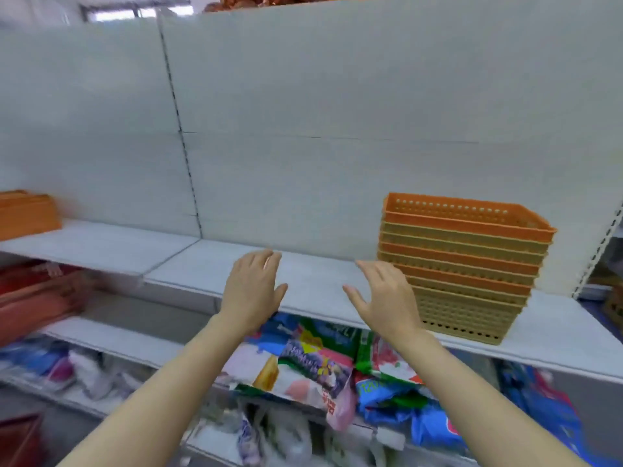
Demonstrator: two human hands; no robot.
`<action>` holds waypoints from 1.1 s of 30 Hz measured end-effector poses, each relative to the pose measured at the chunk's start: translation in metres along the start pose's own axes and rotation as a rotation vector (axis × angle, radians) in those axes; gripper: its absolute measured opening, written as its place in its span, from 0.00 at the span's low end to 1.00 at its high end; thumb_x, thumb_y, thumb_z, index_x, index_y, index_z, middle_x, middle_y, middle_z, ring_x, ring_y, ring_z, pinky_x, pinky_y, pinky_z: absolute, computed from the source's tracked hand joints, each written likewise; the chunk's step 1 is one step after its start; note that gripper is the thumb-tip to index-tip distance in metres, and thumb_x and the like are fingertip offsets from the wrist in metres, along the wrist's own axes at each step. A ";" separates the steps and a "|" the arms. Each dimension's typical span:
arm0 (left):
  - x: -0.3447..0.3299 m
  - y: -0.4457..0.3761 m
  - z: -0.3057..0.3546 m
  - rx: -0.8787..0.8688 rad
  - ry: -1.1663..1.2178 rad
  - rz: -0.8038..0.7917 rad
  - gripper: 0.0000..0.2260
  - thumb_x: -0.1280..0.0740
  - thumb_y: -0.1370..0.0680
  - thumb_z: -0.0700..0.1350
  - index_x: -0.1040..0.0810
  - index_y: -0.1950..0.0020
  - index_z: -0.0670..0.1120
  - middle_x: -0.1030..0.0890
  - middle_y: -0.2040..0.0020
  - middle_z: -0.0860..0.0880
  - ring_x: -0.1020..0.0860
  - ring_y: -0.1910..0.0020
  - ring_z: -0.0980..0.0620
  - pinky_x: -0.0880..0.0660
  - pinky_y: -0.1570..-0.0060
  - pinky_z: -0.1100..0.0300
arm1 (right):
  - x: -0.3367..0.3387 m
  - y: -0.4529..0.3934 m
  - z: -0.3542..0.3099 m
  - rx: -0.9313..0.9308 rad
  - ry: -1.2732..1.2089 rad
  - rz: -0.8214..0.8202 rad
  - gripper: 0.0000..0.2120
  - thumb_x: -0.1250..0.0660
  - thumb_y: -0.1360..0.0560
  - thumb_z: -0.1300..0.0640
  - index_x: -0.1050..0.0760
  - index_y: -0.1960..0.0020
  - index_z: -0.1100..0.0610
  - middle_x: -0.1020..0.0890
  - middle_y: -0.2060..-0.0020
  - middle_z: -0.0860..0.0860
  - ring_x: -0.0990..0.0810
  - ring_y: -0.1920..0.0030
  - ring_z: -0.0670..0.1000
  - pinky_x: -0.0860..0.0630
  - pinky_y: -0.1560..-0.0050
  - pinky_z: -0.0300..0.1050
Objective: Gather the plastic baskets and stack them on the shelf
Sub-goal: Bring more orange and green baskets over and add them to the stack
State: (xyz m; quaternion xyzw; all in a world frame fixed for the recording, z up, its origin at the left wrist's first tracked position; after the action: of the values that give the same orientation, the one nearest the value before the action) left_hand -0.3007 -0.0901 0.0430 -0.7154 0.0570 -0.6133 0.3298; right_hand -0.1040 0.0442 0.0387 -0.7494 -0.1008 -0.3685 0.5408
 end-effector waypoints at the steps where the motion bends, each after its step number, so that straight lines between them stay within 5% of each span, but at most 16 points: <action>1: -0.002 0.015 -0.015 0.020 -0.018 -0.010 0.27 0.18 0.36 0.47 0.18 0.42 0.37 0.16 0.46 0.39 0.17 0.49 0.37 0.21 0.50 0.46 | -0.011 0.005 -0.011 0.000 -0.014 -0.011 0.24 0.39 0.26 0.43 0.20 0.42 0.61 0.16 0.51 0.56 0.19 0.50 0.58 0.24 0.45 0.50; 9: -0.019 0.105 -0.128 0.209 -0.079 -0.119 0.22 0.19 0.36 0.47 0.18 0.46 0.39 0.16 0.52 0.41 0.17 0.54 0.39 0.21 0.55 0.49 | -0.098 0.025 -0.107 -0.034 -0.124 -0.161 0.22 0.34 0.27 0.46 0.21 0.42 0.60 0.16 0.50 0.55 0.18 0.50 0.59 0.24 0.47 0.51; 20: -0.019 0.184 -0.320 0.393 -0.141 -0.197 0.22 0.22 0.30 0.49 0.18 0.39 0.40 0.16 0.45 0.43 0.18 0.49 0.39 0.22 0.50 0.47 | -0.217 -0.006 -0.302 0.009 -0.193 -0.224 0.18 0.28 0.30 0.48 0.18 0.47 0.60 0.15 0.57 0.54 0.17 0.57 0.58 0.20 0.56 0.50; 33: -0.043 0.227 -0.509 0.636 -0.296 -0.246 0.14 0.19 0.41 0.47 0.18 0.60 0.48 0.18 0.64 0.50 0.19 0.69 0.46 0.24 0.71 0.53 | -0.384 -0.068 -0.438 0.191 -0.278 -0.283 0.14 0.25 0.33 0.50 0.17 0.53 0.59 0.16 0.63 0.52 0.17 0.63 0.57 0.21 0.63 0.48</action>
State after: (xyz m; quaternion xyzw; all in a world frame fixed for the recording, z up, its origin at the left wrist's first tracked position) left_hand -0.7033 -0.4500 -0.1012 -0.6595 -0.2712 -0.5254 0.4642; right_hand -0.6074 -0.2215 -0.1025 -0.7168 -0.3131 -0.3225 0.5330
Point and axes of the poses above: each hand's wrist, its own y-axis away from the middle knuckle, its own x-axis out of the back of the hand, z = x × y, the point moved 4 cm from there along -y, towards the middle knuckle
